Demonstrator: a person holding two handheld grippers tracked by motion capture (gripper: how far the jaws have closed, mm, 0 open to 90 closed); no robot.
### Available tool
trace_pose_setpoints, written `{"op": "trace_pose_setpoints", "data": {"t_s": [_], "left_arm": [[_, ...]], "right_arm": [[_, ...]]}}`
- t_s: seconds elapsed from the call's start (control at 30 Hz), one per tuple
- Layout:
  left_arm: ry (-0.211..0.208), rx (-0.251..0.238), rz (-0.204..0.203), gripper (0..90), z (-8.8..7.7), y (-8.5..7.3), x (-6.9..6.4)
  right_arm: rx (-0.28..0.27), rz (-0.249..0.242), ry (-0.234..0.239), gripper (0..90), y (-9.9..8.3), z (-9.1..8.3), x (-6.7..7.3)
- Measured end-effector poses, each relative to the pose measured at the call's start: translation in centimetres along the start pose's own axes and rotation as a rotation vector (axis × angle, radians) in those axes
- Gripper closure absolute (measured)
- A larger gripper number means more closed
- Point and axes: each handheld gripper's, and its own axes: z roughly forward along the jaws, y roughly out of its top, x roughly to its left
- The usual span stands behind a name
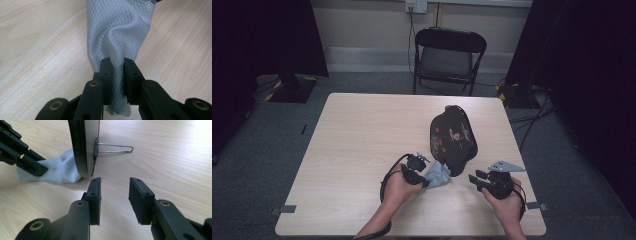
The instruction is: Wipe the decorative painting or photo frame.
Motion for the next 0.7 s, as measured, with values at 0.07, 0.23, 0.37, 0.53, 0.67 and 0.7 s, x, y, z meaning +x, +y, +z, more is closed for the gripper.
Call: {"op": "trace_pose_setpoints", "data": {"t_s": [0.07,0.23,0.37,0.53,0.67,0.7], "left_arm": [[0.006,0.004,0.008,78.6,-0.1,0.0,-0.1],[-0.015,0.012,0.034,78.6,-0.2,-0.4,-1.0],[-0.046,0.004,0.063,78.5,-0.3,-0.9,-2.1],[-0.073,0.002,0.100,78.6,-0.2,-0.8,-3.6],[-0.097,0.005,0.129,78.5,0.0,-0.5,-4.9],[-0.104,0.011,0.142,78.6,0.1,-0.4,-5.2]], "right_arm": [[0.000,0.001,0.000,63.0,0.0,0.0,0.0],[-0.005,0.000,-0.003,62.8,0.0,-0.1,-0.1],[-0.007,0.003,-0.006,62.4,0.0,-0.2,-0.2],[-0.006,0.004,-0.008,62.3,0.1,-0.3,-0.2],[-0.007,0.003,-0.015,62.2,0.0,-0.3,-0.3],[-0.008,0.003,-0.015,62.2,0.0,-0.3,-0.3]]}}
